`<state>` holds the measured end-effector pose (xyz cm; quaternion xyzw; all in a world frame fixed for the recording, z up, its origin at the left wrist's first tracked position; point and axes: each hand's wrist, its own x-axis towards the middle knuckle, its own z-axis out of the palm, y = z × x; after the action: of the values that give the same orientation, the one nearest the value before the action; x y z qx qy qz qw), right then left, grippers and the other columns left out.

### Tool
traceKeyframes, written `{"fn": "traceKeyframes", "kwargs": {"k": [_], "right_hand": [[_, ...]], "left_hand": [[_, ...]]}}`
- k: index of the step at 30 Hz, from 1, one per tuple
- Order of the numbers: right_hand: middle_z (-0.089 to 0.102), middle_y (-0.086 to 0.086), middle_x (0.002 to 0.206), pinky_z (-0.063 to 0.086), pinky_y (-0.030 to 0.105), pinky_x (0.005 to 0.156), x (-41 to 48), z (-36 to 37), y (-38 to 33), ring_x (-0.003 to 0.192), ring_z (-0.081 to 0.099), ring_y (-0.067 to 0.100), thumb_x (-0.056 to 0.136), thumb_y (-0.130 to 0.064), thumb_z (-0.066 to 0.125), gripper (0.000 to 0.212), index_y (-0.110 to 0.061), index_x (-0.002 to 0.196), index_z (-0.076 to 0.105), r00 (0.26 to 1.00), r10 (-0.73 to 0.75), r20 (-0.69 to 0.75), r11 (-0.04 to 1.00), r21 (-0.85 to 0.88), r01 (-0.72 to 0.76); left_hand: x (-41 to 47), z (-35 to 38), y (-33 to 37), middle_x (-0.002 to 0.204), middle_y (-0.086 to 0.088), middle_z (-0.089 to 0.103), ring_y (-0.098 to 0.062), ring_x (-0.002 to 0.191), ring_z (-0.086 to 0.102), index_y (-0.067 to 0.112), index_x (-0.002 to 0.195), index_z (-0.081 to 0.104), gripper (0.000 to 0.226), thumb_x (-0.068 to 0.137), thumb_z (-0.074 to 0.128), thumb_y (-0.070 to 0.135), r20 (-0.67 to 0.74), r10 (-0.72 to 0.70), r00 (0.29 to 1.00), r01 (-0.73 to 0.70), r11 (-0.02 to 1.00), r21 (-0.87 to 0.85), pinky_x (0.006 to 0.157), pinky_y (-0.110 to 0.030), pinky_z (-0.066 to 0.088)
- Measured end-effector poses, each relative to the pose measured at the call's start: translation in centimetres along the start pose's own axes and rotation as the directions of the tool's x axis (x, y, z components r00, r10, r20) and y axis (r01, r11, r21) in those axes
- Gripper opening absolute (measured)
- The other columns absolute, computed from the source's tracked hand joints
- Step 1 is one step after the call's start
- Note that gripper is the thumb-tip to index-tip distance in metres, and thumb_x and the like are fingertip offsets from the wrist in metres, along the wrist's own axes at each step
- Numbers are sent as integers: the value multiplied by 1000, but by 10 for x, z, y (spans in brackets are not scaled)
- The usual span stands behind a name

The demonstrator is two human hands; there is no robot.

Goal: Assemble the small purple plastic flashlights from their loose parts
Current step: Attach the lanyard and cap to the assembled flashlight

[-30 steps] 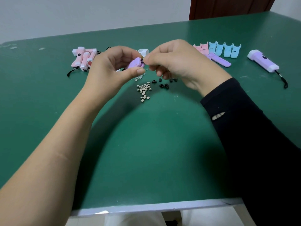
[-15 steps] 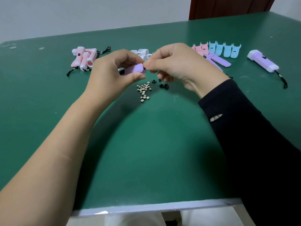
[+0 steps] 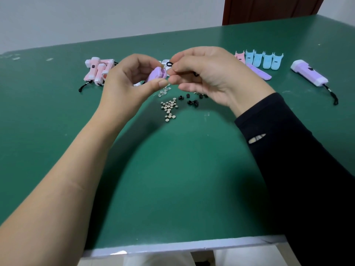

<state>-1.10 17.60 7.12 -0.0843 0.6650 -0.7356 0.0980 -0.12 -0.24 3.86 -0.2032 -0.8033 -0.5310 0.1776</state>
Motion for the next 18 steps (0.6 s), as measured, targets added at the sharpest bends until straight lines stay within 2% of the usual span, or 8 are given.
{"fn": "traceKeyframes", "kwargs": {"k": [4,7,10,18], "right_hand": [[69,1,67,53,19,60,-1,2,-1,67,68,10,83,-2,63,12,-13,84,68,1000,-8,-4,999,-38,7],[67,0,62,52,19,59,-1,5,-1,63,67,8,83,-2,60,15,-14,81,70,999,-25,-48,997,-71,22],[66,-1,60,51,18,54,-1,8,0,58,66,7,81,0,61,15,-13,82,69,994,-64,-93,993,-107,54],[64,-1,56,47,19,50,-1,11,0,54,65,9,77,2,64,16,-13,79,58,992,-79,-103,991,-117,67]], "left_hand": [[0,0,-3,95,9,69,-6,88,66,25,95,61,21,84,76,16,-6,33,999,-33,999,-8,73,-18,50],[0,-1,-5,92,17,70,-6,90,66,26,95,61,23,83,76,14,-23,64,998,-64,998,1,83,-20,50],[0,0,-5,90,21,69,-4,89,66,28,95,61,25,82,77,13,-39,86,996,-85,996,27,85,-21,49],[-2,3,-1,94,11,68,-5,88,64,26,93,61,22,82,78,17,-53,99,994,-93,989,114,81,-22,53]]}}
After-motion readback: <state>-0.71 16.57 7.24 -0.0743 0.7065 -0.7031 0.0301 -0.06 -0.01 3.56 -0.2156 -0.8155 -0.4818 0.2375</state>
